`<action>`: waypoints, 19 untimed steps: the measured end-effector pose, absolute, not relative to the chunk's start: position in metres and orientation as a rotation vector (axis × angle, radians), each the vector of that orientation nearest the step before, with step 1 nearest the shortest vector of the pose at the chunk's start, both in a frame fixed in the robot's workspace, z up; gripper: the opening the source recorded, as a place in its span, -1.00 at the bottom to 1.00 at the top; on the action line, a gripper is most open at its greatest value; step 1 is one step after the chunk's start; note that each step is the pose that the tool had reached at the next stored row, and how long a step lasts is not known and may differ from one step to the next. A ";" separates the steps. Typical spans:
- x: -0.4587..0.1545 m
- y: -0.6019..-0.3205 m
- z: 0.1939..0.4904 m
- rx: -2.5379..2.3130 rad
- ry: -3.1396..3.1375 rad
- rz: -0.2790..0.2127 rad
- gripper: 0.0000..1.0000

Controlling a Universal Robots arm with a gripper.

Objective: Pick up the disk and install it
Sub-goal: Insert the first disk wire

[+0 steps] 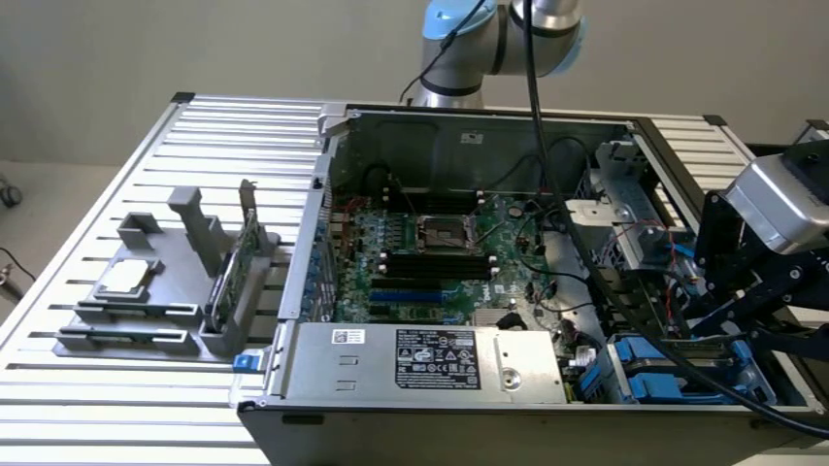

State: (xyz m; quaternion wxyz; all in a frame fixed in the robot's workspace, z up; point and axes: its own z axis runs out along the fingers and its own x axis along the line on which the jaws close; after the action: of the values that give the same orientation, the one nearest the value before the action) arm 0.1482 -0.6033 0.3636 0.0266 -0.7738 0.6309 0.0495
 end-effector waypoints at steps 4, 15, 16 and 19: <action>0.148 -0.603 0.364 -2.391 1.949 0.153 -0.57; 0.148 -0.603 0.364 -2.391 1.949 0.153 -0.57; 0.148 -0.603 0.364 -2.391 1.949 0.153 -0.57; 0.148 -0.603 0.364 -2.391 1.949 0.153 -0.57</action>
State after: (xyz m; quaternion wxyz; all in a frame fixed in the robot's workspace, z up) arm 0.1482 -0.6033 0.3636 0.0266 -0.7738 0.6309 0.0496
